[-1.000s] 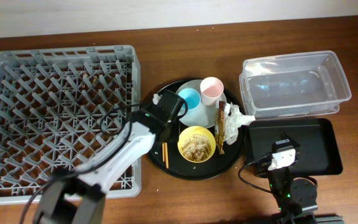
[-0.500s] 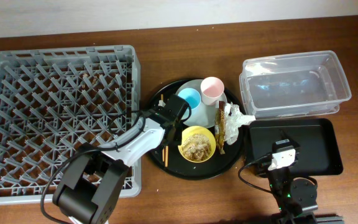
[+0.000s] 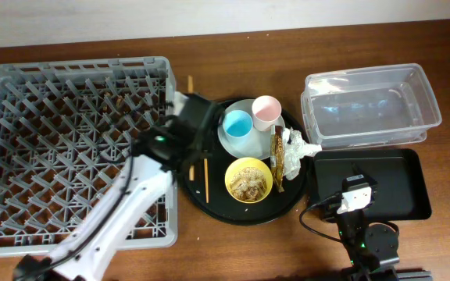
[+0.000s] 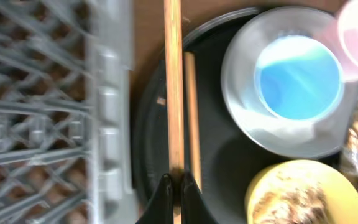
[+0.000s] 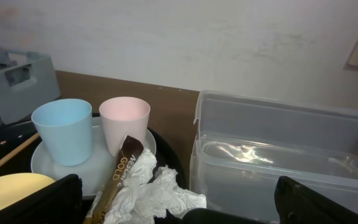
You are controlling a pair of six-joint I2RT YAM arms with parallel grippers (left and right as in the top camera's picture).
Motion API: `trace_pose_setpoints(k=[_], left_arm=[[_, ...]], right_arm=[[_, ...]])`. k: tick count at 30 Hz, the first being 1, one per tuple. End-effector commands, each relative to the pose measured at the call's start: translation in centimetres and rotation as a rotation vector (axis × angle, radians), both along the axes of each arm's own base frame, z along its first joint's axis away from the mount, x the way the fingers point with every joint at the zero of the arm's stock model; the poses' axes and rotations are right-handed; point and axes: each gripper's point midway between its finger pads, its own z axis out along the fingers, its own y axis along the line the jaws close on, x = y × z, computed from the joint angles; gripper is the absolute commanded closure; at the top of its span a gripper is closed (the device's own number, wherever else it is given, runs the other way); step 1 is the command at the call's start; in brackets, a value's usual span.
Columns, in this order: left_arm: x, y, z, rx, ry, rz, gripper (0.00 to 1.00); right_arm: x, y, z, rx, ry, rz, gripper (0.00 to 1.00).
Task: Sort waste into correct bins and load items into the dishwasher rack
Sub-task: 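Carry the chopsticks with the left gripper into the grey dish rack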
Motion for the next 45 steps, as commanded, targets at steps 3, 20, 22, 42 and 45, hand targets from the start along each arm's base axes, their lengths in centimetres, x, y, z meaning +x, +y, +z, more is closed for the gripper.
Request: trace_pose_setpoints(k=[3, 20, 22, 42, 45], left_arm=[[0.8, 7.4, 2.9, 0.067, -0.039, 0.098, 1.0], [1.6, 11.3, -2.2, 0.121, 0.136, 0.162, 1.0], [1.7, 11.6, -2.9, 0.132, 0.156, 0.158, 1.0], [2.0, 9.5, -6.8, 0.046, 0.28, 0.041, 1.0], [1.9, 9.5, -6.8, 0.046, 0.28, 0.042, 0.84]], right_arm=[[0.0, 0.2, -0.2, -0.006, 0.001, 0.011, 0.01], [0.0, 0.2, -0.2, -0.006, 0.001, 0.011, 0.01], [0.0, 0.2, -0.2, -0.006, 0.001, 0.011, 0.01], [0.0, 0.2, -0.2, -0.006, 0.001, 0.011, 0.01], [0.0, 0.2, -0.2, -0.006, 0.001, 0.011, 0.01]])
